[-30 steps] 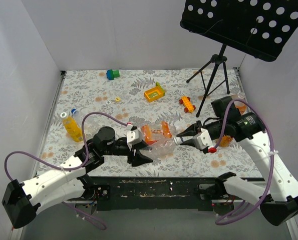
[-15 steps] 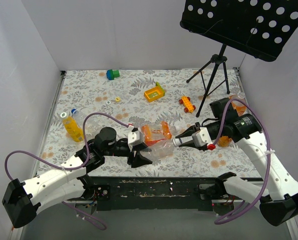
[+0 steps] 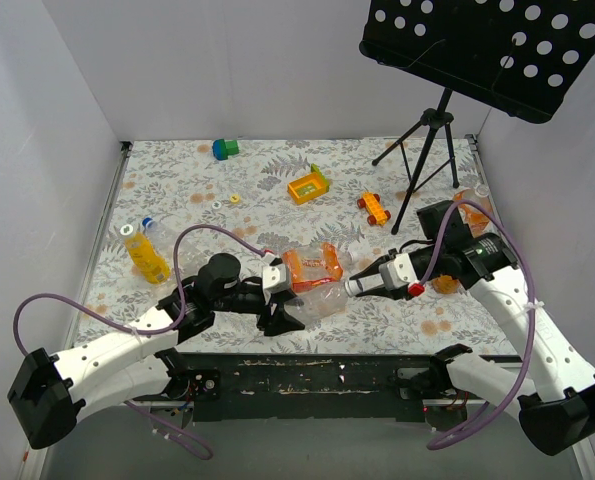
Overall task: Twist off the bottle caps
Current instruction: Unscrew the bottle cap from the plastic bottle.
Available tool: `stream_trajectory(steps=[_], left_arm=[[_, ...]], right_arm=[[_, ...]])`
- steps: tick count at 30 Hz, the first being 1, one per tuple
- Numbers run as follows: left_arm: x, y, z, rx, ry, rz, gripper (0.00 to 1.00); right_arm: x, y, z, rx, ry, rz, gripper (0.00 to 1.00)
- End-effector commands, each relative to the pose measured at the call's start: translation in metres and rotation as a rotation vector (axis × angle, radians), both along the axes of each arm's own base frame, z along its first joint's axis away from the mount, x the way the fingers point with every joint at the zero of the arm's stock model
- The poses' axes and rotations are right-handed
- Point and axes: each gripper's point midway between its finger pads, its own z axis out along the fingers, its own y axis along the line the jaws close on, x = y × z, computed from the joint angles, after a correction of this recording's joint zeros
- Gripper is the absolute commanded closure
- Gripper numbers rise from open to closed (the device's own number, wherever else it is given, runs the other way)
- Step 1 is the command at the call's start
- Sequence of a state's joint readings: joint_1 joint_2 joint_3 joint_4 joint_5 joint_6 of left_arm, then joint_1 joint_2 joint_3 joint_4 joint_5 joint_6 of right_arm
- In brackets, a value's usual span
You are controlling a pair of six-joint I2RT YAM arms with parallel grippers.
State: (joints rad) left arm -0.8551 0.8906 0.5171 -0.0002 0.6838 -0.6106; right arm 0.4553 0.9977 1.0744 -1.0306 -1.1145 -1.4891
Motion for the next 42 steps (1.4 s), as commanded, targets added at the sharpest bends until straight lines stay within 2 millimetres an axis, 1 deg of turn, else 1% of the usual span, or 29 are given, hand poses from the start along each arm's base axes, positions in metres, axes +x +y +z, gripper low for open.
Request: stream_trajectory(steps=[1, 6, 9, 10, 12, 14, 19, 21, 22, 23, 24, 25, 26, 27, 30, 35, 42], left_arm=[[0.004, -0.001, -0.003, 0.016, -0.033, 0.011, 1.0], [0.005, 0.0, -0.005, 0.018, -0.039, 0.016, 1.0], [0.005, 0.001, -0.008, 0.023, -0.042, 0.015, 1.0], [0.005, 0.001, -0.007, 0.021, -0.046, 0.015, 1.0], [0.006, 0.001, -0.007, 0.023, -0.051, 0.016, 1.0], [0.007, 0.001, -0.006, 0.026, -0.057, 0.02, 1.0], [0.007, 0.004, -0.004, 0.023, -0.067, 0.032, 1.0], [0.008, 0.005, -0.003, 0.022, -0.075, 0.04, 1.0], [0.009, 0.005, -0.004, 0.023, -0.078, 0.045, 1.0], [0.01, 0.006, -0.005, 0.026, -0.08, 0.05, 1.0], [0.012, 0.006, -0.005, 0.029, -0.084, 0.06, 1.0], [0.013, 0.006, -0.006, 0.032, -0.087, 0.068, 1.0], [0.015, 0.006, -0.007, 0.036, -0.09, 0.073, 1.0], [0.017, 0.006, -0.006, 0.035, -0.095, 0.08, 1.0], [0.019, 0.004, -0.004, 0.028, -0.101, 0.087, 1.0], [0.023, 0.003, 0.0, 0.023, -0.112, 0.097, 1.0], [0.026, 0.003, -0.002, 0.033, -0.11, 0.116, 1.0]], right_arm=[[-0.005, 0.003, 0.018, 0.061, 0.005, 0.003, 0.75], [-0.004, 0.004, 0.022, 0.059, 0.049, -0.016, 0.64], [-0.002, 0.003, 0.03, 0.071, 0.078, -0.033, 0.48], [-0.001, 0.002, 0.034, 0.078, 0.093, -0.043, 0.43], [0.003, 0.001, 0.041, 0.086, 0.119, -0.069, 0.39], [0.003, -0.001, 0.045, 0.09, 0.133, -0.084, 0.38], [0.002, -0.005, 0.044, 0.063, 0.248, -0.147, 0.36], [0.004, -0.003, 0.044, 0.053, 0.378, -0.209, 0.36], [0.007, -0.001, 0.045, 0.05, 0.523, -0.275, 0.36], [0.015, 0.002, 0.047, 0.075, 0.61, -0.32, 0.36], [0.015, 0.002, 0.049, 0.077, 0.806, -0.386, 0.35], [0.017, 0.002, 0.049, 0.084, 0.849, -0.397, 0.31], [0.024, 0.001, 0.047, 0.082, 0.889, -0.455, 0.29], [0.036, -0.001, 0.042, 0.082, 0.92, -0.551, 0.29], [0.052, -0.004, 0.03, 0.089, 0.981, -0.68, 0.28], [0.045, -0.001, 0.017, 0.055, 1.05, -0.649, 0.29], [0.038, 0.002, 0.002, 0.011, 1.098, -0.636, 0.33]])
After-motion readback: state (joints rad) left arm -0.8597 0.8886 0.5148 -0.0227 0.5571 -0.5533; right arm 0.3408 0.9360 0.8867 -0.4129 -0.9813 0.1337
